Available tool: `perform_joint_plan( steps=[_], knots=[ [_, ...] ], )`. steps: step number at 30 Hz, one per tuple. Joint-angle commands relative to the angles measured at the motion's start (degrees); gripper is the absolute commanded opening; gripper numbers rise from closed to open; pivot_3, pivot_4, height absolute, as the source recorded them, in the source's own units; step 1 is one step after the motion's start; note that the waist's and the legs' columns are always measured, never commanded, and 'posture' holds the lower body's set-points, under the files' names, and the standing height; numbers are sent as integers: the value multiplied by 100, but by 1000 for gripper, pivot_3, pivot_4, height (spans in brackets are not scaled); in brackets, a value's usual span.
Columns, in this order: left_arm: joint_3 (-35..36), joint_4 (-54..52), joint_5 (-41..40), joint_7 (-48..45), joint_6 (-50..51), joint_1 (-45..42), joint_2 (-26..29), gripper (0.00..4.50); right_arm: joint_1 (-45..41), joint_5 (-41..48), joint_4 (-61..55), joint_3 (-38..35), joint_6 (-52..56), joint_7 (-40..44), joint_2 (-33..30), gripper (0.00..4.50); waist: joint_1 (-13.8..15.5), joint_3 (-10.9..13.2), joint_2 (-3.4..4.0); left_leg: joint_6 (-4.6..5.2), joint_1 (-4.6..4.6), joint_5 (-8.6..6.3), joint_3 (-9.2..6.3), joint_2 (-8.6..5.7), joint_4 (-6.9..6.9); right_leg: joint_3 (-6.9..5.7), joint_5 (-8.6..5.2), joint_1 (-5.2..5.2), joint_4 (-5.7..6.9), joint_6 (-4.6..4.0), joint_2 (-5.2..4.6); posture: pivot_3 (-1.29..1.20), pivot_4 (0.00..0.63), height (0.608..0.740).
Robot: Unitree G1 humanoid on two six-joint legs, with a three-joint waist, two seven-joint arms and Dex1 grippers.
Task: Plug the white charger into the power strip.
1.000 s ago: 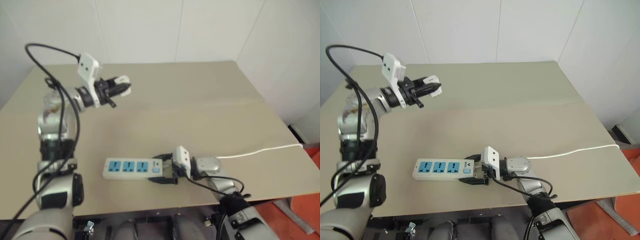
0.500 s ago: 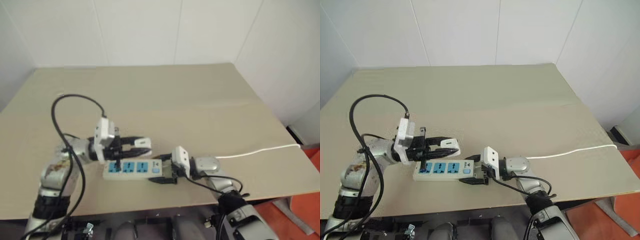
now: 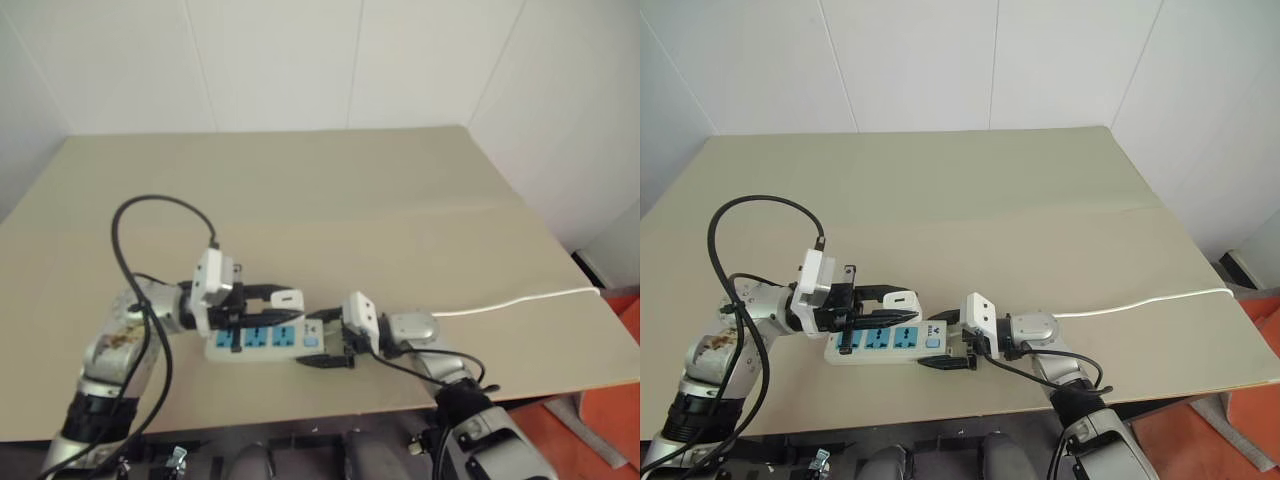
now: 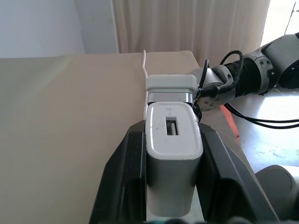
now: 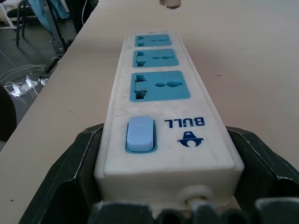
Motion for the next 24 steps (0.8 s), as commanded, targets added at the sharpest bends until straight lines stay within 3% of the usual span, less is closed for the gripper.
perform_joint_plan(
  steps=[1, 7, 24],
  knots=[
    [-93, 67, -20, -243, -115, 96, 204, 1016, 39, -105, 85, 161, 119, 24, -3, 3449, -5, 0, 0, 0, 0, 0, 0, 0, 0, 0, -1, 0, 0, 2, 0, 0, 150, 740],
    [-371, 333, 182, -667, -388, 271, 488, 1016, 36, -116, 89, 161, 112, 40, -28, 3449, -11, 1, 2, 0, 0, 0, 1, 0, -3, 1, -8, -1, -5, 14, 0, 0, 150, 740],
    [-472, 846, 263, -659, -933, -34, 101, 1016, -5, -120, 117, 153, 115, 29, -47, 3449, -9, 2, 2, 0, -2, 0, 2, 0, -7, 1, -10, 0, -13, 18, -1, 0, 150, 740]
  ],
)
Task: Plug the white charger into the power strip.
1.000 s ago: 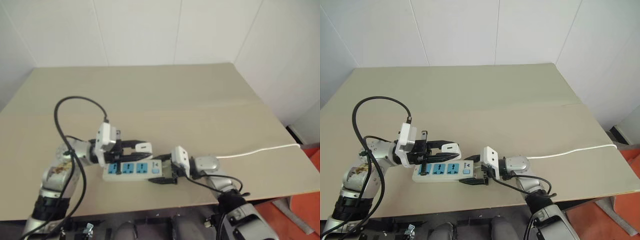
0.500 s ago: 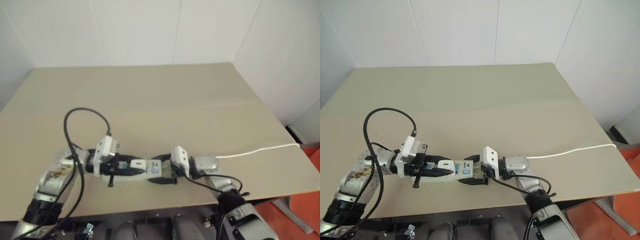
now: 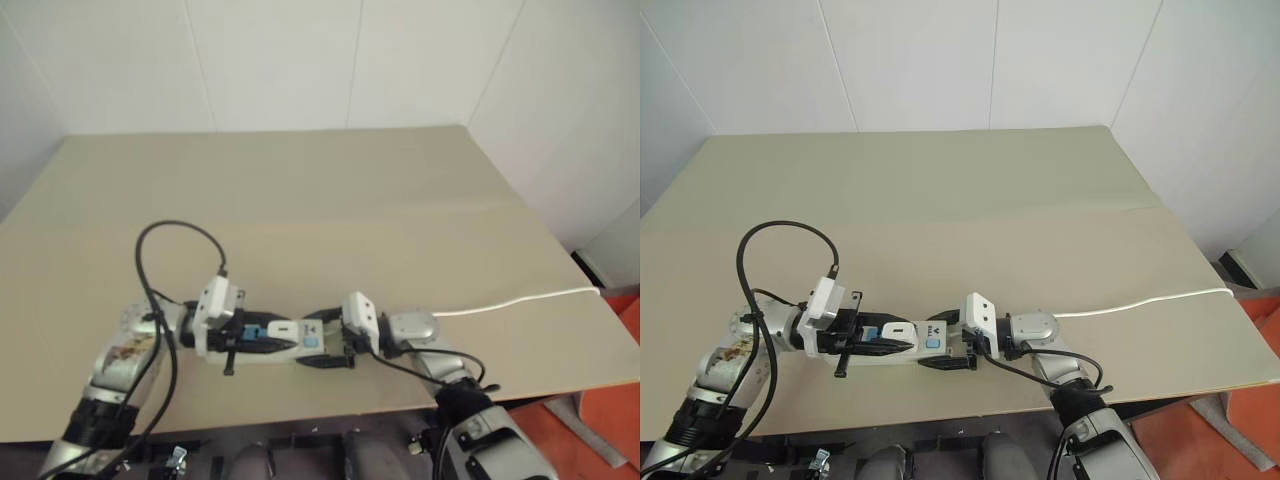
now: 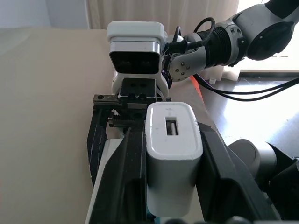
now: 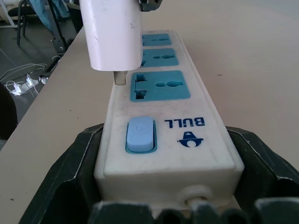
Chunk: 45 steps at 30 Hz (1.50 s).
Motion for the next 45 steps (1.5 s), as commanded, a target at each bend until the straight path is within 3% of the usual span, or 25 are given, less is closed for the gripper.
perform_joint_plan(
  steps=[1, 45],
  knots=[
    [-25, 129, 88, -11, -241, -154, -30, 1016, 20, -103, 108, 139, 115, 12, -1, 3449, -5, 0, 0, 0, 0, 0, 0, 0, 0, 0, 0, 0, -1, 0, 0, 0, 150, 740],
    [-221, 903, 360, -304, -883, -126, -33, 1016, 60, -86, 16, 151, 192, -28, -34, 3449, -17, 0, 1, 1, -2, -1, 0, 2, -17, 0, -2, 0, -21, 4, 0, 0, 150, 740]
  ],
)
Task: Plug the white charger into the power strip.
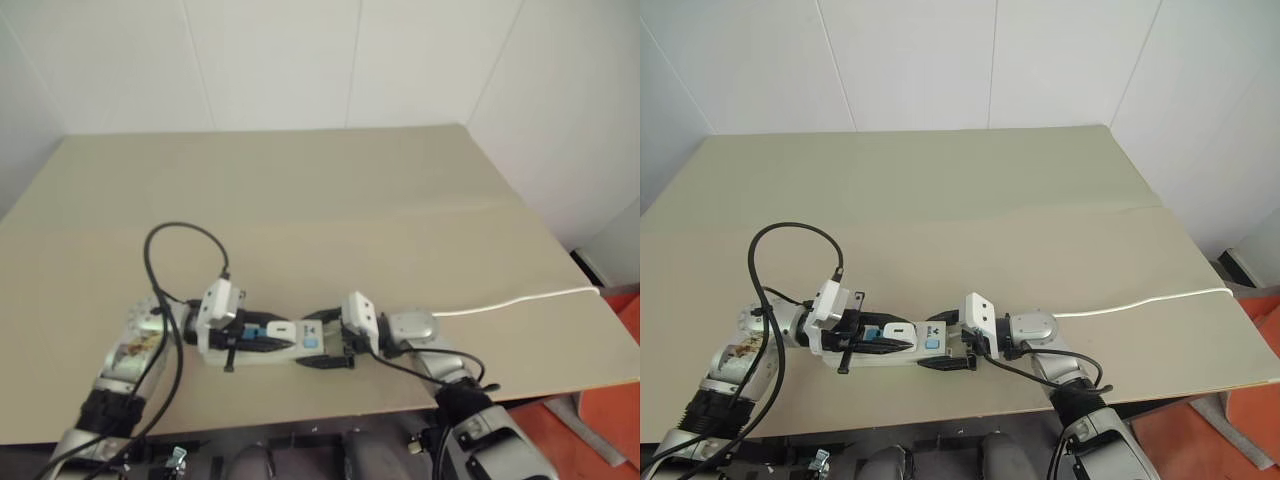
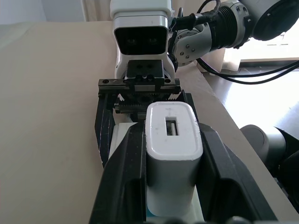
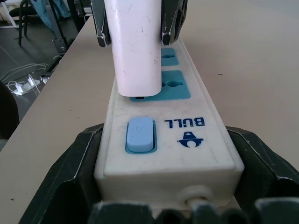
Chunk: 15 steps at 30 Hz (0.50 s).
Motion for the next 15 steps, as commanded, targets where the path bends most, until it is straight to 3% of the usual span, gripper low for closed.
perform_joint_plan(
  steps=[1, 15],
  knots=[
    [-28, 124, 80, -58, -101, 44, 49, 1016, 64, -100, 51, 121, 105, -5, -23, 3449, 0, 0, 0, 0, 0, 0, 0, 0, 0, 0, 0, 0, 0, 0, 0, 0, 150, 740],
    [-131, 828, 379, 94, -622, 421, 133, 1016, 35, -87, 65, 132, 104, 7, -40, 3449, -14, -11, 16, 0, 8, 0, 2, 1, -12, 4, -1, 2, -3, 1, 1, 0, 150, 740]
  ],
)
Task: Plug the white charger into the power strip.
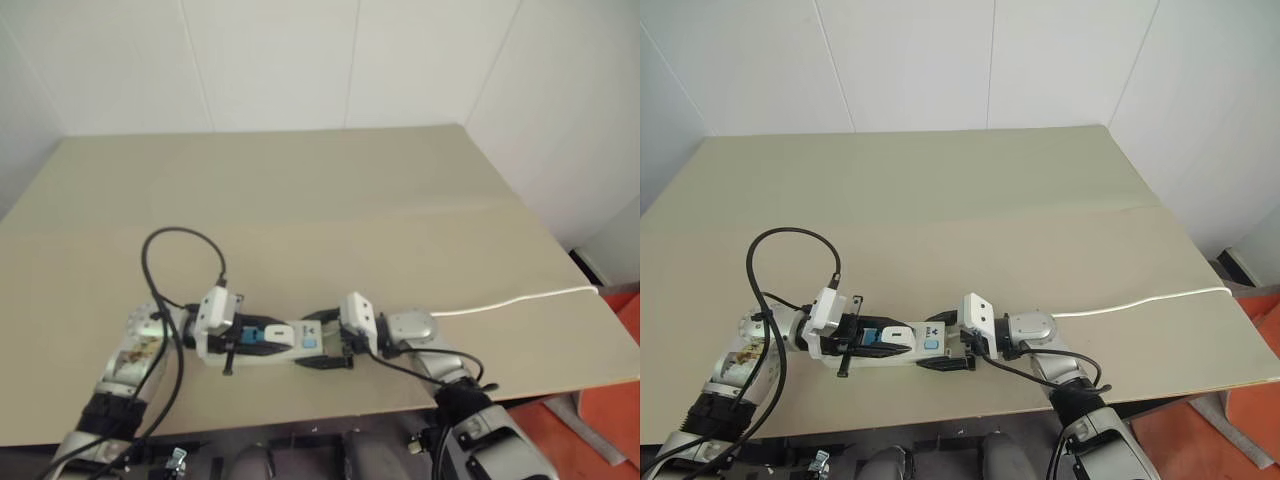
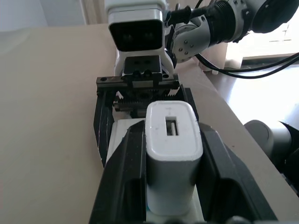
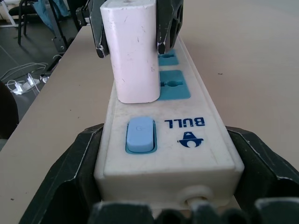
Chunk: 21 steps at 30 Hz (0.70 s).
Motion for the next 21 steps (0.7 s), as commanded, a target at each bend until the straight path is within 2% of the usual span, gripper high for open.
perform_joint_plan(
  steps=[1, 8, 15, 21],
  knots=[
    [-61, 491, 397, 117, -8, 299, 148, 1016, 53, -82, 66, 96, 92, 21, -35, 3449, 0, -8, 12, 0, 0, 0, 0, 0, 0, 0, 0, 0, 0, 0, 0, 0, 150, 740],
    [-77, 595, 421, 246, -42, 361, 156, 1016, 35, -80, 66, 93, 97, 38, -49, 3449, 2, -43, 57, 0, 6, 0, 2, -1, -12, 3, -2, 6, -3, 3, 1, 0, 150, 740],
    [-125, 489, 361, 145, 84, 353, 238, 1016, 25, -79, 80, 97, 84, 52, -60, 3449, 2, -51, 67, 0, 7, 0, 3, -2, -16, 3, -2, 6, -6, 4, 2, 0, 150, 740],
    [-79, -157, -35, -28, 547, 224, 350, 3057, 23, -66, 82, 110, 77, 37, -28, 3449, 23, -50, 70, 1, 3, 1, 2, -3, -24, 4, -3, 2, -17, 4, 2, 0, 150, 740]
  ],
)
